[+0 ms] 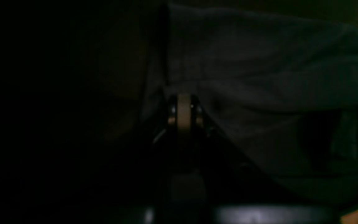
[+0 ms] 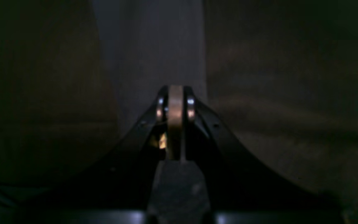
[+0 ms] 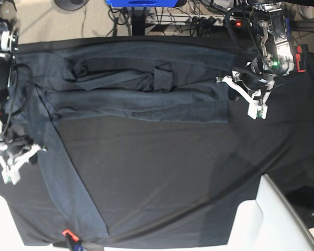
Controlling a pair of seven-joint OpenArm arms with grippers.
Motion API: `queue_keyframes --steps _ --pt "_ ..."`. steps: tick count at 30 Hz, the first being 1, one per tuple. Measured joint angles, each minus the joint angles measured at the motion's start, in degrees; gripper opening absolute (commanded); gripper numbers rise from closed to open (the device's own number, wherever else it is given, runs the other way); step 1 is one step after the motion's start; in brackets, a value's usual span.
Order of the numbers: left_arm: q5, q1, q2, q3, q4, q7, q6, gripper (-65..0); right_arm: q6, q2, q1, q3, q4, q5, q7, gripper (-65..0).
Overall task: Fold the T-shirt properly
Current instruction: 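Move the right gripper down to the loose sleeve fabric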
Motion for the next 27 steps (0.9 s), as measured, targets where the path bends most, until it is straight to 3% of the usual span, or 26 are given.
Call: queue_keyframes --steps 2,4,6,10,13,15,18,27 --pt "0.50 0.33 -0.15 -3.37 -0.07 -0.17 0.68 -65.0 -3.06 0.04 3.43 -0.17 -5.14 0.28 0.07 -63.2" --pt "0.68 0.70 -0.44 -5.64 -0.31 0.13 0.68 -65.0 -5.60 0.24 6.73 -0.15 -9.14 0.15 0.50 -58.5" --pt "0.66 0.66 -0.46 -6.62 -0.35 0.17 0.68 -65.0 -6.32 0.15 9.01 -0.15 -11.72 0.28 0.44 -48.0" --pt "0.24 0.66 -0.46 -6.71 -0.33 0.02 0.42 -65.0 -6.62 0.20 10.95 -0.28 -13.31 0.20 0.44 -21.2" --pt "0.63 1.18 -0.57 -6.80 -0.35 0.02 0.66 -65.0 -6.49 0.17 12.22 -0.28 -13.35 0.26 0.44 -8.4" --pt "0.61 1.22 -0.26 -6.75 -0.35 0.04 0.63 -65.0 -6.49 0.17 13.46 -0.26 -13.68 0.11 0.98 -5.7" --pt "0.59 1.11 -0.28 -6.49 -0.35 -0.02 0.63 -65.0 -6.29 0.22 14.36 -0.26 -15.08 0.39 6.75 -5.7" --pt "0.44 1.18 -0.44 -6.67 -0.33 0.02 0.63 -65.0 -6.64 0.15 14.01 -0.26 -31.95 -0.09 17.22 -5.7"
